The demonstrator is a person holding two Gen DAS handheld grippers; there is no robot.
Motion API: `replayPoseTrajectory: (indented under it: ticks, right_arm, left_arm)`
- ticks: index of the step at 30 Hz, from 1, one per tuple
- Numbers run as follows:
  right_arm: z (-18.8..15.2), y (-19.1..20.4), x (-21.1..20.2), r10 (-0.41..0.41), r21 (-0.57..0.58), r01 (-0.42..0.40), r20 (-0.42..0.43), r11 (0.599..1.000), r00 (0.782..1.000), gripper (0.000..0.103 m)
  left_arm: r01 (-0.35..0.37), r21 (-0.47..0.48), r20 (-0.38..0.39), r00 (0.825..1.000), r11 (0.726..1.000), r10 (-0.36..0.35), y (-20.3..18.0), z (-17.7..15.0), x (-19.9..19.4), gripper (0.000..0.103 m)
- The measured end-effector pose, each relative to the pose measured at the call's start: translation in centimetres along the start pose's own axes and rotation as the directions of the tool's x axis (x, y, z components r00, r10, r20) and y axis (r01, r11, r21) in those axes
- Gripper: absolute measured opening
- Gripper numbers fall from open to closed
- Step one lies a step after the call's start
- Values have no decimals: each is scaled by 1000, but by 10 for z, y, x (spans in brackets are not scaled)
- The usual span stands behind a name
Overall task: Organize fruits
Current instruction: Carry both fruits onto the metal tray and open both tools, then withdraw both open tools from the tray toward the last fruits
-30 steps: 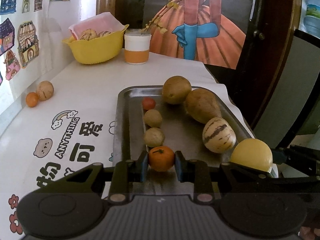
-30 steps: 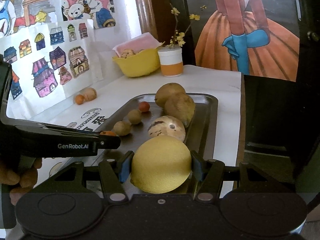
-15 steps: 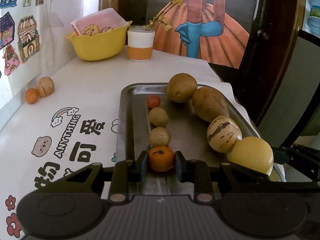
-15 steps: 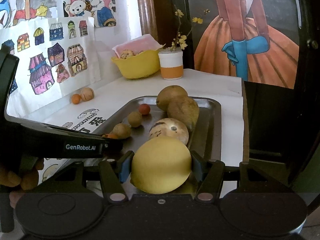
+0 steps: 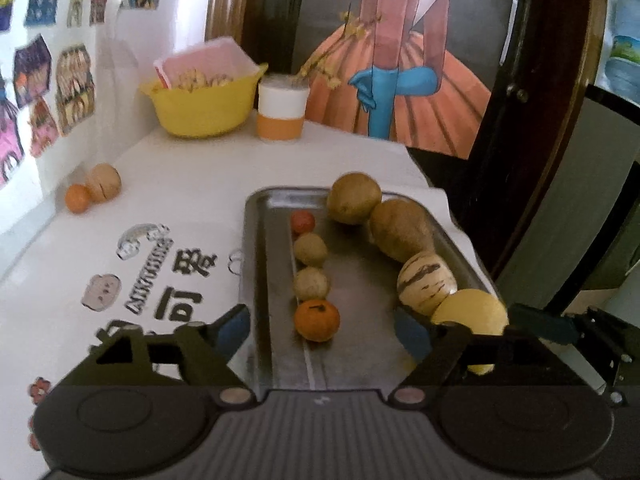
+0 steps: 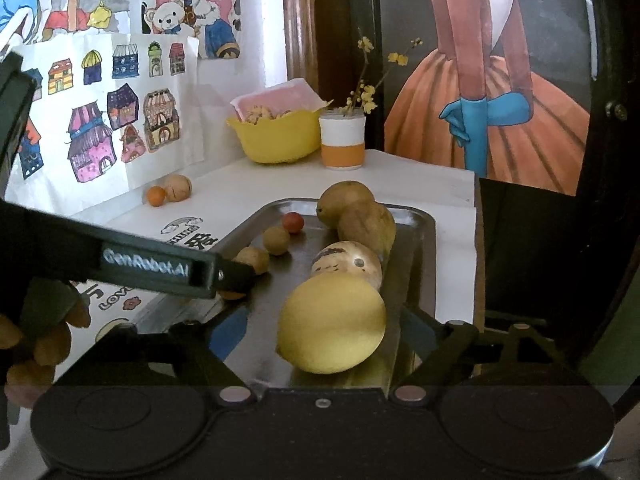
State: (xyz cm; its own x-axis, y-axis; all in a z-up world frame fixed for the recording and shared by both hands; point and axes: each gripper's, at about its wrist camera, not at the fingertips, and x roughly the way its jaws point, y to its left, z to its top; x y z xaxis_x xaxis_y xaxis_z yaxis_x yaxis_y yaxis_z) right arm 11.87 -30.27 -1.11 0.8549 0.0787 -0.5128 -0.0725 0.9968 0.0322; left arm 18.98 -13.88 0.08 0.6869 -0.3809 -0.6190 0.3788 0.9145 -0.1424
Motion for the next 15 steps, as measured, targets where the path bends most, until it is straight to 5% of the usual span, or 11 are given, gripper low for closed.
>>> replayPoseTrajectory:
  ticks: [4, 11, 15]
  right_arm:
    - [1, 7, -25, -15, 2, 15, 50, 1000, 999, 101]
    - [0, 20, -68, -56, 4, 56, 87, 998, 995, 102]
    - [-7, 27, -87, -38, 25, 38, 36, 999, 999, 102]
  left_arm:
    - [-4, -4, 61, 998, 1000, 5, 3, 0, -25, 102]
    - [-8, -29, 108, 994, 1000, 11, 14, -14, -68, 102]
    - [1, -40, 83, 997, 999, 3, 25, -31, -89, 102]
